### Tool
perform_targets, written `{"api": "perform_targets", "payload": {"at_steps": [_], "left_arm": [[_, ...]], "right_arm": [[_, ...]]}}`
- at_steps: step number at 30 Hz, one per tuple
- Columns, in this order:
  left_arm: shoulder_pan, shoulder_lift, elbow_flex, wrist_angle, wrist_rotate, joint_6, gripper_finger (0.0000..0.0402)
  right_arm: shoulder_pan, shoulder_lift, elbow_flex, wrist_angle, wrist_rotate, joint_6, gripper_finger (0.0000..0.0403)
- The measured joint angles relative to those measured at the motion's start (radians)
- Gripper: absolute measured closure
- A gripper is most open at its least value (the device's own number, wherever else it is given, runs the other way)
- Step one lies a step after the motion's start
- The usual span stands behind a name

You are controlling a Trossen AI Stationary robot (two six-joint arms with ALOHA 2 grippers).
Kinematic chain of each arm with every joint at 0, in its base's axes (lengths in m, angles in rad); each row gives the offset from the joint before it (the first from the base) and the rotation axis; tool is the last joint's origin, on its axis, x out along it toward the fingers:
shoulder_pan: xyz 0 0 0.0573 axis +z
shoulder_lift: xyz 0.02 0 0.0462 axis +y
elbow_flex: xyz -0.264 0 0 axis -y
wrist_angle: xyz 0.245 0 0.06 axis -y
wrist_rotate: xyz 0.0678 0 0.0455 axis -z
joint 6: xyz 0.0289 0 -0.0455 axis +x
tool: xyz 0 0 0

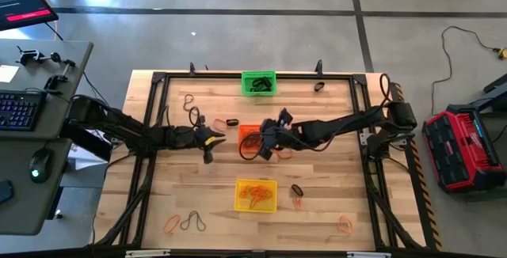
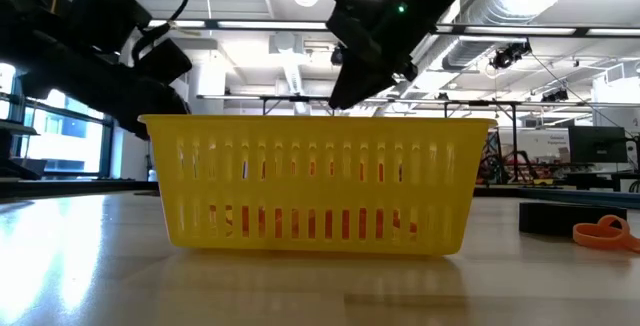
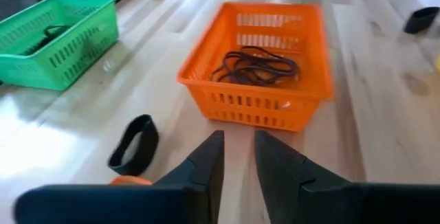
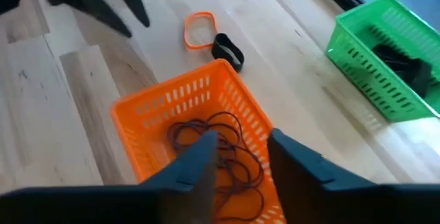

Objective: Sort rubber bands into baskets
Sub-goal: Put the orange rubber band into the yellow bin

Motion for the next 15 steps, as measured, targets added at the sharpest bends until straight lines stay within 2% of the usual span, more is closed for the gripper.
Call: {"api": "perform_targets", "payload": {"at_steps": [5, 9, 13, 15], "left_arm": [[0.05, -0.022, 0.08, -0.166, 0.026, -0.001, 0.0382], [0.096, -0.027, 0.177, -0.392, 0.034, 0.009, 0.0397], [0.137, -0.027, 0.259, -0.589, 0.106, 0.062, 0.0401], [0.154, -0.027, 0.289, -0.651, 0.142, 0.081, 0.0401]], "right_arm": [[0.037, 0.0, 0.0, -0.005, 0.067, 0.007, 0.0387], [0.071, 0.0, 0.0, -0.004, 0.13, 0.008, 0.0388], [0.096, -0.001, -0.016, 0.023, 0.122, -0.003, 0.04], [0.1, -0.001, -0.047, 0.071, 0.077, -0.019, 0.04]]}}
